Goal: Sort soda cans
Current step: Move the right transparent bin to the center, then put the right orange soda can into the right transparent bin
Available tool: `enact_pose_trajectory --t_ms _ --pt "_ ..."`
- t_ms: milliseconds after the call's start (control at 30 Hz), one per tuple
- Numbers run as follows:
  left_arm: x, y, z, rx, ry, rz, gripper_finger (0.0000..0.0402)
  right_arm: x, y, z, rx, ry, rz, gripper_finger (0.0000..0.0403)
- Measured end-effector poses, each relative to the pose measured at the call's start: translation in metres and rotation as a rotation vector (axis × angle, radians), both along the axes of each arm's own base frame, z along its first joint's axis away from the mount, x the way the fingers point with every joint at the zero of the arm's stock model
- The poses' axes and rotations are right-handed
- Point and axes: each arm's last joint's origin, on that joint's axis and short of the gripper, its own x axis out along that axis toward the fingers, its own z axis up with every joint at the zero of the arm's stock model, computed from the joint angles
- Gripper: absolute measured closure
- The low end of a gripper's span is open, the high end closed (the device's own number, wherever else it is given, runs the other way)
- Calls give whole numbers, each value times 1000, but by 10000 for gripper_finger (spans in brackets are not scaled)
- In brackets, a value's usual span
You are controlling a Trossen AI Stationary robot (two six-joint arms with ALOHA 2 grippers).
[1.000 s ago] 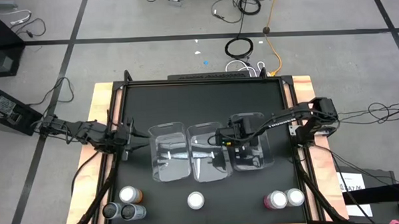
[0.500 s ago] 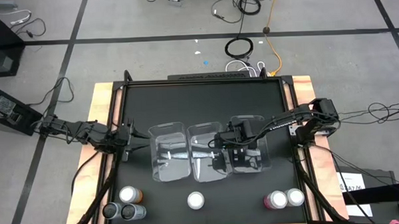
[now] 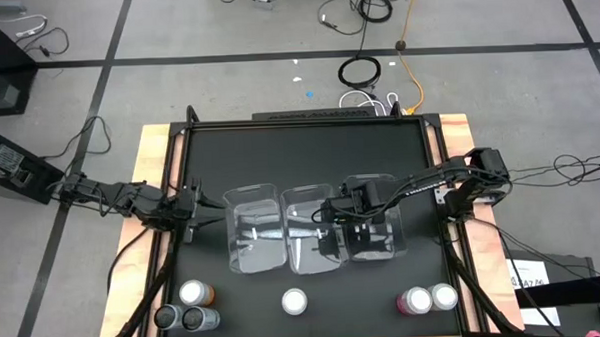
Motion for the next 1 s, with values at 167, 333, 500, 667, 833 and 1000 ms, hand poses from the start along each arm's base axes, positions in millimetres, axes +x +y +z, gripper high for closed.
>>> enact_pose_trajectory --t_ms 167,333,500,667,833,1000 --pt "0 0 0 0 0 0 253 -4 0 12 -8 -34 22 344" --pt "0 0 0 -2 0 0 253 -16 -3 37 -61 -104 55 344" --pt "0 0 0 -2 0 0 253 -40 -5 64 -90 -119 122 344" --pt "0 0 0 -1 -1 0 253 -71 4 93 -171 -167 174 344" --pt "0 0 1 -4 -8 0 253 -103 17 116 -220 -233 258 344" --pt "0 0 1 -4 -8 0 253 -127 32 127 -192 -251 405 344"
